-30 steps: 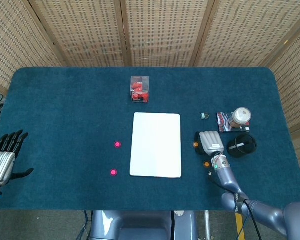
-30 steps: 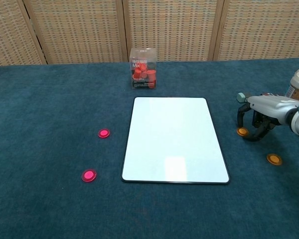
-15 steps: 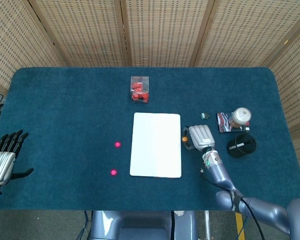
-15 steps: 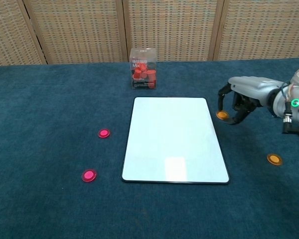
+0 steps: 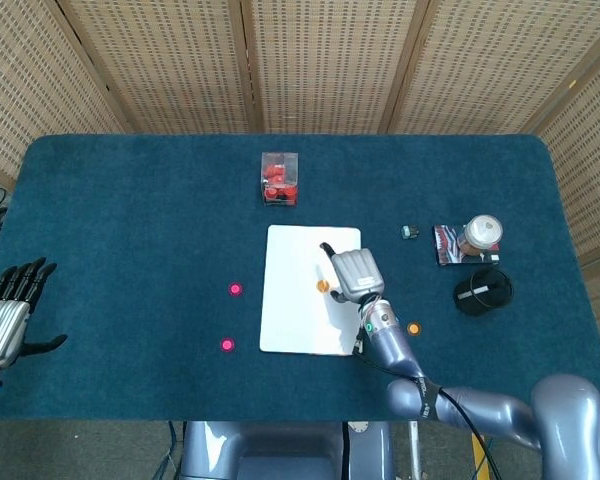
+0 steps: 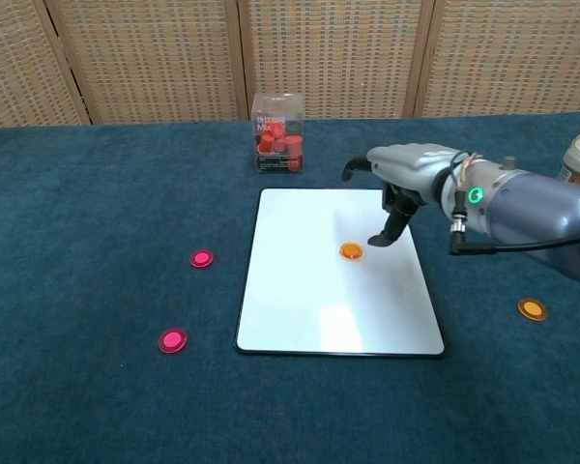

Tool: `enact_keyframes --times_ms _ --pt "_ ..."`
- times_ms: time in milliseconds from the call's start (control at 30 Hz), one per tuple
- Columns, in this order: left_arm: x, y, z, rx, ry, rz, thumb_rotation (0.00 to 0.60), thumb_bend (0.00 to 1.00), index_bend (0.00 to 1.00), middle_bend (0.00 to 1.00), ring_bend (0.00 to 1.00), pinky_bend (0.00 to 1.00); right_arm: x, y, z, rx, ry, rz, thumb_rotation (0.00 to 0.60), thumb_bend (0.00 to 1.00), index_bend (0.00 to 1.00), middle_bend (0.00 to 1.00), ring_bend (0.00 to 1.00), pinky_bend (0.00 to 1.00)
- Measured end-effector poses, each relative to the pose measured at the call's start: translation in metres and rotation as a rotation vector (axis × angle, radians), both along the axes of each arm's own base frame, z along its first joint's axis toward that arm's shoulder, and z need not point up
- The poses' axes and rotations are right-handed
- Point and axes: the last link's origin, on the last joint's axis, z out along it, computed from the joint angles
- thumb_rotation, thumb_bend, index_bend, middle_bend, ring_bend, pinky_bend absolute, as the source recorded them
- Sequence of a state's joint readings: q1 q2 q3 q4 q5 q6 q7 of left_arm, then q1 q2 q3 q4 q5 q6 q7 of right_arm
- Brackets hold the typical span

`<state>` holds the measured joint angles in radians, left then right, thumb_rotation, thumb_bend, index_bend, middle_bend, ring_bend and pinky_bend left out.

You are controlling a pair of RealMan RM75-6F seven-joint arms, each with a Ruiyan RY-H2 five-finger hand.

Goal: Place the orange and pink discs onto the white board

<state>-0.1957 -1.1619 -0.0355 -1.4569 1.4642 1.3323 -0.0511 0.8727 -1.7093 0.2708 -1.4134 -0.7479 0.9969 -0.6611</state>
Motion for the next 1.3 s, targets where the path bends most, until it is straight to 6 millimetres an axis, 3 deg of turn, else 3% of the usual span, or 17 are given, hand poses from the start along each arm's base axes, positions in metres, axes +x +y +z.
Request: enact_keyframes --times_ms 200,333,533,667,900,1300 --pt "0.0 0.0 0.002 -0.003 -0.007 -0.005 0.6 0.0 0.0 0.0 0.0 0.0 -0.037 0.017 0.035 -0.048 -0.011 -0.015 0.6 0.34 0.34 1.0 1.0 1.0" --pt "0.001 -0.003 0.001 -0.003 -0.005 -0.007 0.6 0.0 0.0 0.0 0.0 0.0 -0.081 0.037 0.06 -0.063 0.003 -0.054 0.6 0.34 0.38 1.0 1.0 1.0" --pt "0.003 -0.005 0.003 0.007 -0.005 -0.016 0.6 0.0 0.0 0.0 0.0 0.0 -0.129 0.071 0.068 -0.04 0.013 -0.081 0.6 0.34 0.39 1.0 1.0 1.0" --pt "0.004 -0.006 0.003 0.016 0.001 -0.02 0.6 0.0 0.0 0.0 0.0 0.0 -0.151 0.08 0.071 -0.044 0.015 -0.093 0.6 0.34 0.39 1.0 1.0 1.0" --pt "0.004 -0.006 0.002 0.016 0.005 -0.018 0.6 0.0 0.0 0.0 0.0 0.0 -0.167 0.087 0.069 -0.045 0.014 -0.095 0.6 0.34 0.39 1.0 1.0 1.0" --pt "0.004 -0.008 0.003 0.021 0.006 -0.021 0.6 0.0 0.0 0.0 0.0 0.0 -0.171 0.099 0.055 -0.02 0.01 -0.069 0.6 0.35 0.39 1.0 1.0 1.0"
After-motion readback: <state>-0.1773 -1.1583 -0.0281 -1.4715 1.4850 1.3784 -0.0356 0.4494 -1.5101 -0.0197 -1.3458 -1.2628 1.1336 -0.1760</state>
